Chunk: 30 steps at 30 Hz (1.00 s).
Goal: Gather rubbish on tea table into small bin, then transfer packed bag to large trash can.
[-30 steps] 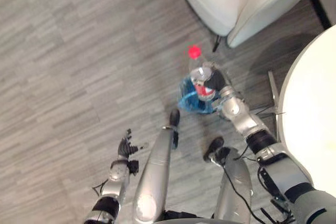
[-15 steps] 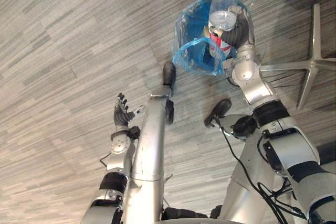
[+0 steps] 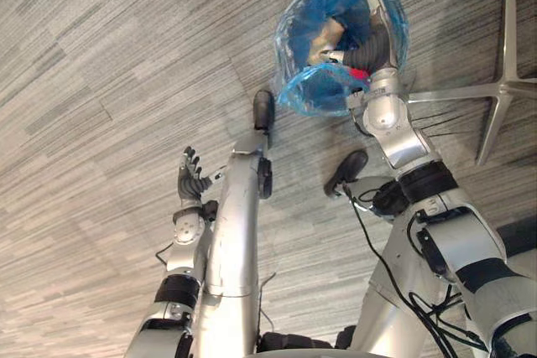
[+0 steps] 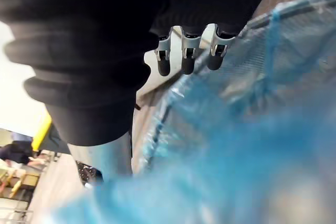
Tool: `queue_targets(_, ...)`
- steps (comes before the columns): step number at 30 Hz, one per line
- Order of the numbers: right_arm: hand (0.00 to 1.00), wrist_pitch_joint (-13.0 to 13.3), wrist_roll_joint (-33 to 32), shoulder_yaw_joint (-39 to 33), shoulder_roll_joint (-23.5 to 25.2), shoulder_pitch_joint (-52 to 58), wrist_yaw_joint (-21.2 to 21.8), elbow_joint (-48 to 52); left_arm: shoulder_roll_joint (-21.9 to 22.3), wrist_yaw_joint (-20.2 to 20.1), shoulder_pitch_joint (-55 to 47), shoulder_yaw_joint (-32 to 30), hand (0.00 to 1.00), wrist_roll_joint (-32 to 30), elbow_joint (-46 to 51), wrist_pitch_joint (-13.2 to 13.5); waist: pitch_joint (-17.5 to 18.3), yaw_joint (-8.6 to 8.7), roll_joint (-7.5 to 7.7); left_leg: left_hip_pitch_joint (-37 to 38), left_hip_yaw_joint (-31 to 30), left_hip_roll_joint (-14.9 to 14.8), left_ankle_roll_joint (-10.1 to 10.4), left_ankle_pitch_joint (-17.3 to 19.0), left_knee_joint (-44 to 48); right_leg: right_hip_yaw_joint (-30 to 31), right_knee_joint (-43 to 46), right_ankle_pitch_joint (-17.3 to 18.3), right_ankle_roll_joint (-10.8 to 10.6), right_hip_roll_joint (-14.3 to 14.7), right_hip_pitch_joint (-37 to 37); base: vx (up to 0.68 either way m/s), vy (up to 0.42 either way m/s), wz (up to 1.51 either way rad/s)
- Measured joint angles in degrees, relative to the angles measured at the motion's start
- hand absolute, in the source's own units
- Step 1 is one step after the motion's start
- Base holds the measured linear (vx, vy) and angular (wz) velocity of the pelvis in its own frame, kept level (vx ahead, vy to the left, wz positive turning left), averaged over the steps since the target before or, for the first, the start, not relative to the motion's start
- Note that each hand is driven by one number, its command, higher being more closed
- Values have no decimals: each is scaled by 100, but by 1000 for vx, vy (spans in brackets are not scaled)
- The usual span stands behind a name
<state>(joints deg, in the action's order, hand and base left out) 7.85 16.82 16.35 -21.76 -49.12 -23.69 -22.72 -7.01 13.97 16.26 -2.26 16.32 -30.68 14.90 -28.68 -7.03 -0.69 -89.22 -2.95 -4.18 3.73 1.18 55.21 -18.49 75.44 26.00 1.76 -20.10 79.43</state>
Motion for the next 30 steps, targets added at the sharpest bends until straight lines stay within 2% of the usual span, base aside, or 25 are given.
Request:
queue_targets(6,0,116,582,335,-65,424,250,147,-110,-4,-120,-61,0,-113,-47,-1,131,4,224,204,140,-99,22,-15,-357,-85,-244,-14,23,27,-157,-35,19,6)
queue_targets(8,0,131,826,563,-110,448,332,65,-104,-5,-161,-60,0,-121,-50,-1,135,0,227,252,133,-102,31,-33,-453,-150,-315,-16,27,25,-229,-34,13,11)
queue_targets(14,0,46,1524,1179,40,71,668,-1318,-114,-17,-166,-48,0,-121,-74,9,142,-13,235,289,143,-71,-7,-231,-715,-242,-436,-16,30,-5,-262,-36,16,9)
queue_targets(15,100,29,1597,1182,106,-2,724,-1580,-114,-18,-167,-35,0,-121,-75,24,142,-24,234,275,141,-70,-7,-231,-737,-263,-448,-15,32,-10,-258,-41,16,9)
queue_targets(20,100,-161,1704,1340,146,-451,769,-2413,-103,-22,-158,38,0,-120,-90,85,172,-38,230,139,122,26,-1,-235,-748,-315,-330,73,108,-110,-137,-45,14,15)
queue_targets(27,100,-185,1464,1287,114,-646,770,-2507,-62,-30,-145,97,0,-119,-157,75,172,-142,229,58,57,23,16,-261,-687,-349,-230,156,86,-113,-102,-47,20,5)
queue_targets(30,100,-183,1285,1263,96,-636,763,-2233,-46,-30,-146,99,0,-119,-156,68,172,-145,229,58,50,9,16,-261,-672,-352,-217,162,91,-111,-102,-55,24,-2)
